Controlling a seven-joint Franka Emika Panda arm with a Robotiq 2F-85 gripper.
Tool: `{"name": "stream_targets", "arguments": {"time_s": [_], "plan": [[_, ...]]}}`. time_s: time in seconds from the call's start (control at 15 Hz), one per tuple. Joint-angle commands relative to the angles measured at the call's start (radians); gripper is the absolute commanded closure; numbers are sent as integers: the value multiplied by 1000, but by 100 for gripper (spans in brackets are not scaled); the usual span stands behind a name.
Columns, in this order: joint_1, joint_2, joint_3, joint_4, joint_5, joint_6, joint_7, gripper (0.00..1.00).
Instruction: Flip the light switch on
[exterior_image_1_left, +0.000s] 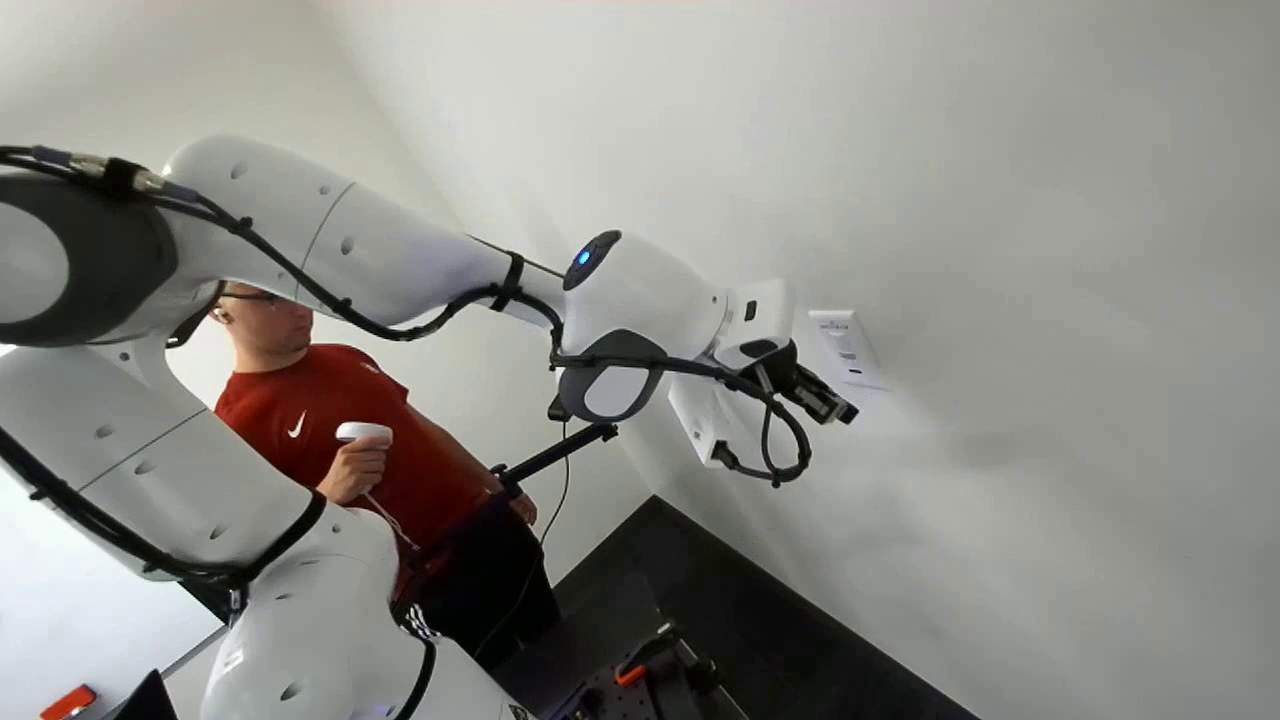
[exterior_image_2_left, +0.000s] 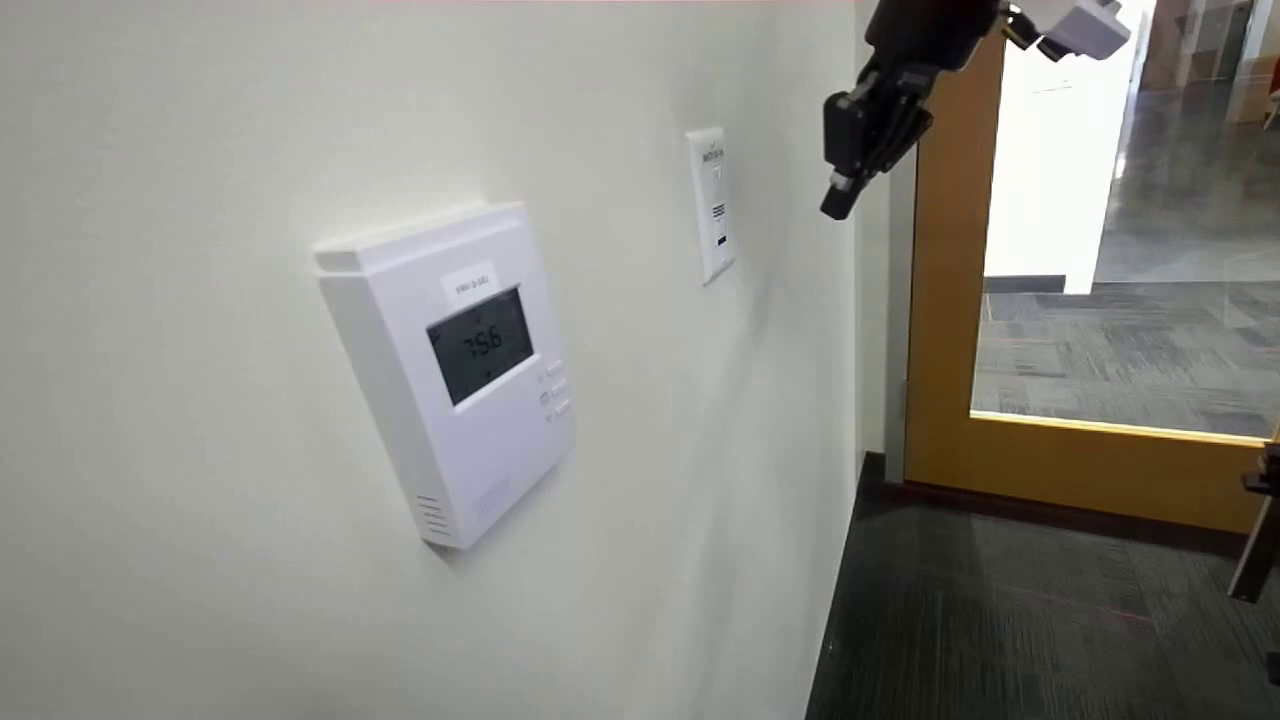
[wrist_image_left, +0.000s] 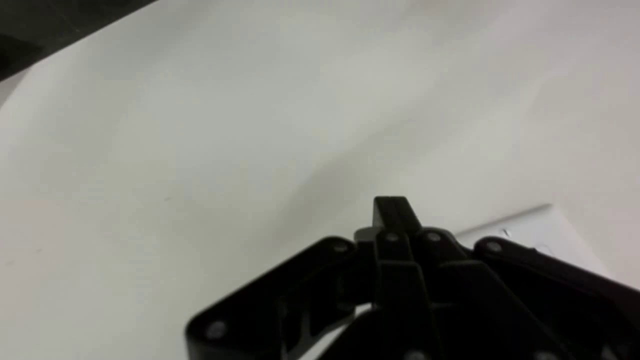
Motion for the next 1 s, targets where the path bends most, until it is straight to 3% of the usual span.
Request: {"name": "stream_targets", "arguments": {"time_s": [0.0, 0.47, 0.93], "plan": [[-44, -146, -41, -65, -188, -169, 49, 100], [-26, -326, -54, -30, -272, -473, 49, 100], [-8, -377, -51, -11, -264, -575, 51, 100]]}}
